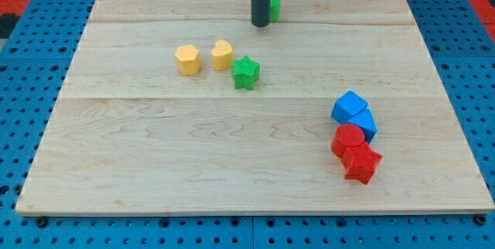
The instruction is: Place the green star parallel to the green circle
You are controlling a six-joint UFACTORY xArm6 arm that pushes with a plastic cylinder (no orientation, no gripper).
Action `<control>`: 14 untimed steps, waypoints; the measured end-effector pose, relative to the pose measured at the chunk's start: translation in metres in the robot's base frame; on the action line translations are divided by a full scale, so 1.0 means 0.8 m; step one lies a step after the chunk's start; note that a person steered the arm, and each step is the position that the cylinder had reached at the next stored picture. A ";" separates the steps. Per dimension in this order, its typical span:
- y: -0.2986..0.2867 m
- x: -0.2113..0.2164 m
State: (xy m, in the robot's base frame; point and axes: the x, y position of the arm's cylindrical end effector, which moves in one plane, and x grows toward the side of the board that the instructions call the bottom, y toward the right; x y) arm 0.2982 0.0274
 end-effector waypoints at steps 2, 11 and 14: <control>-0.009 0.112; -0.145 0.192; -0.204 0.204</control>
State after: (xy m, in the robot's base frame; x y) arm 0.4611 -0.1362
